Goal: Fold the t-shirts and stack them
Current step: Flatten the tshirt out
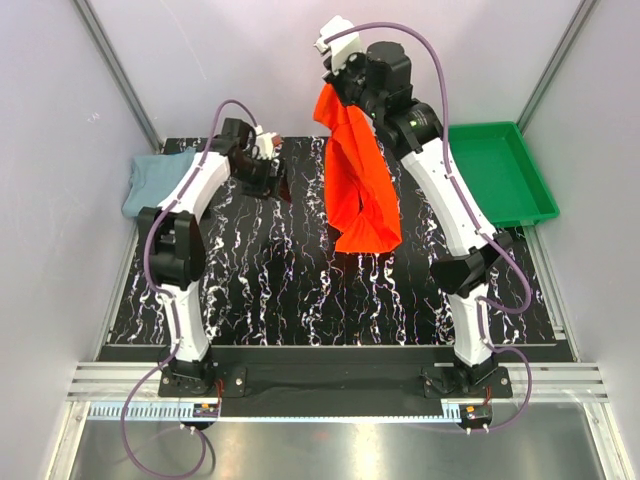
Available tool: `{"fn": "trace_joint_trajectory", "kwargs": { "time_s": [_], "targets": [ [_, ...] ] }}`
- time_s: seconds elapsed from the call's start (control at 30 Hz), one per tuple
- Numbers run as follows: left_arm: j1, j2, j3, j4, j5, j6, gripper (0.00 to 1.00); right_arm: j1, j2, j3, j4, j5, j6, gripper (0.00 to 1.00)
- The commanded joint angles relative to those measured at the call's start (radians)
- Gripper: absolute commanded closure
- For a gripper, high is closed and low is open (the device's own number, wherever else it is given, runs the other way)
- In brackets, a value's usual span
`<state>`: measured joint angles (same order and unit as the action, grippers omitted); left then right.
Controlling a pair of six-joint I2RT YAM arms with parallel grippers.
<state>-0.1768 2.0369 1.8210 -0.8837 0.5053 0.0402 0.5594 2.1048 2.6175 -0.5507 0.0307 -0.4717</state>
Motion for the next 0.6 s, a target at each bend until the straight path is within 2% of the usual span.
{"fn": "trace_joint_trajectory", "kwargs": {
  "time_s": [0.0, 0.17, 0.33, 0.57],
  "targets": [
    [-0.085, 0.005, 0.037, 0.040, 0.033, -0.037, 0.14, 0.005, -0.020, 0.001, 0.101, -0.008, -0.015, 1.00],
    [-0.125, 0.129, 0.135, 0.066, 0.140, -0.092, 0.19, 0.004, -0.049, -0.051, 0.124, 0.046, -0.057, 1.00],
    [-0.127, 0.218, 0.233, 0.080, 0.110, -0.083, 0.18, -0.004, -0.094, -0.097, 0.144, 0.072, -0.062, 1.00],
    [-0.170, 0.397, 0.461, 0.092, 0.038, -0.048, 0.14, -0.013, -0.120, -0.114, 0.140, 0.097, -0.073, 1.00]
  ]
}}
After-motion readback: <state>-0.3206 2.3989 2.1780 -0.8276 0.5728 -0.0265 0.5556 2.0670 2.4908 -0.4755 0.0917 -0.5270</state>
